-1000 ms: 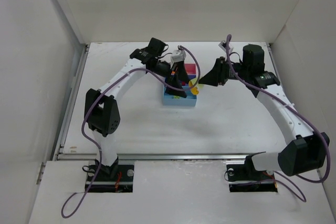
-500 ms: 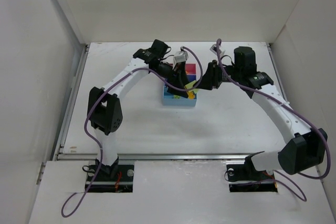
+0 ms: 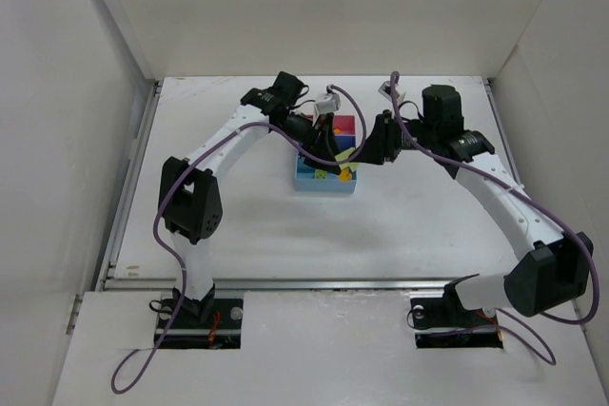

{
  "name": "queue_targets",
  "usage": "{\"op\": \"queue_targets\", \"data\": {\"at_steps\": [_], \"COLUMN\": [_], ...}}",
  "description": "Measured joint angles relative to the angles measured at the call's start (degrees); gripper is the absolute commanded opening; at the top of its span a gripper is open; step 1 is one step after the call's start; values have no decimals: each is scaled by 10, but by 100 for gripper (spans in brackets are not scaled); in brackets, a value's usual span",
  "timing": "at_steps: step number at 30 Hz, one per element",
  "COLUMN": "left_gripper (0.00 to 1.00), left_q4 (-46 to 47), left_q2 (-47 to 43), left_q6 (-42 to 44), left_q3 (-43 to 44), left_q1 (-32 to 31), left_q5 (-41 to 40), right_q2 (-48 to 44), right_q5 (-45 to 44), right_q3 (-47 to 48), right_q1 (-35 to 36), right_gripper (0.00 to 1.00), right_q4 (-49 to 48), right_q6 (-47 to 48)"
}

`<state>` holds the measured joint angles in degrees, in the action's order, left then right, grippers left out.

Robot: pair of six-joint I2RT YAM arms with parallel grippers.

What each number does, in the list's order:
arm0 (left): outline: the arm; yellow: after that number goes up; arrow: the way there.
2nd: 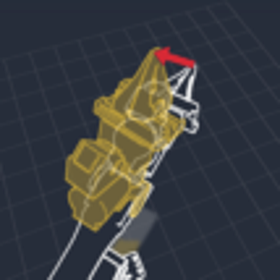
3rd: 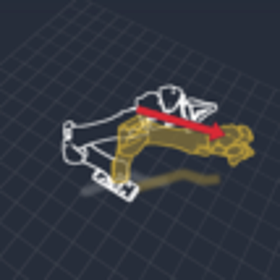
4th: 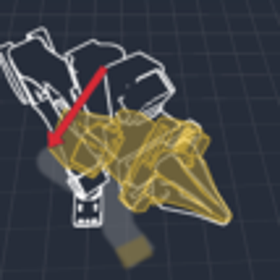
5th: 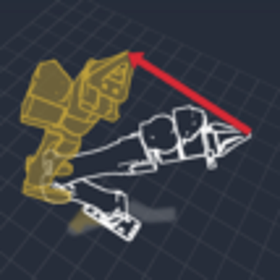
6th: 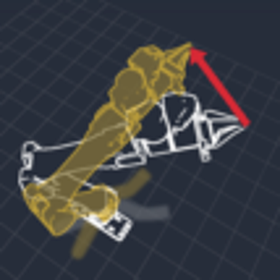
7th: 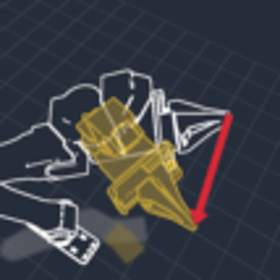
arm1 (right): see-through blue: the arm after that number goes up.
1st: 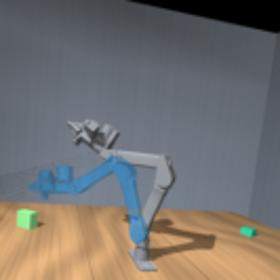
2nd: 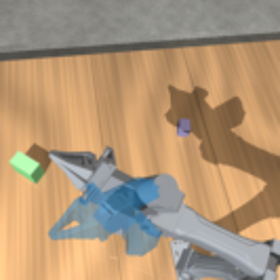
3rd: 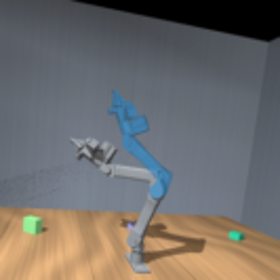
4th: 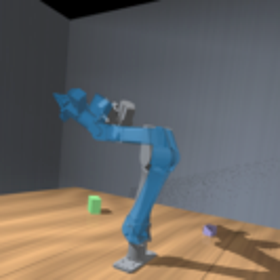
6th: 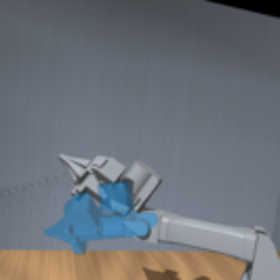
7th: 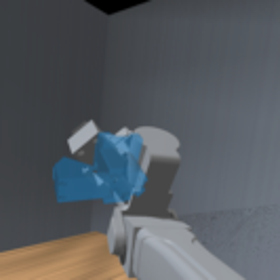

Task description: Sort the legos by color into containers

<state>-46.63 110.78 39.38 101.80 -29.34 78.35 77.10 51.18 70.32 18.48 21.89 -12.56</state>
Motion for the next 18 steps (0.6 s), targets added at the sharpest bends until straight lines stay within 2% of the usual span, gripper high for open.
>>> {"op": "queue_targets", "data": {"at_steps": [11, 18], "left_gripper": [0, 0], "left_q4": [-15, -52], "left_q2": [0, 1], "left_q6": [3, 32], "left_q3": [0, -9], "left_q1": [7, 22], "left_q5": [-7, -43], "right_q2": [0, -1], "right_q5": [-8, -41], "right_q3": [0, 0], "right_q1": [-1, -35], "right_gripper": [0, 0], "right_q4": [5, 15], "right_q6": [1, 3]}}
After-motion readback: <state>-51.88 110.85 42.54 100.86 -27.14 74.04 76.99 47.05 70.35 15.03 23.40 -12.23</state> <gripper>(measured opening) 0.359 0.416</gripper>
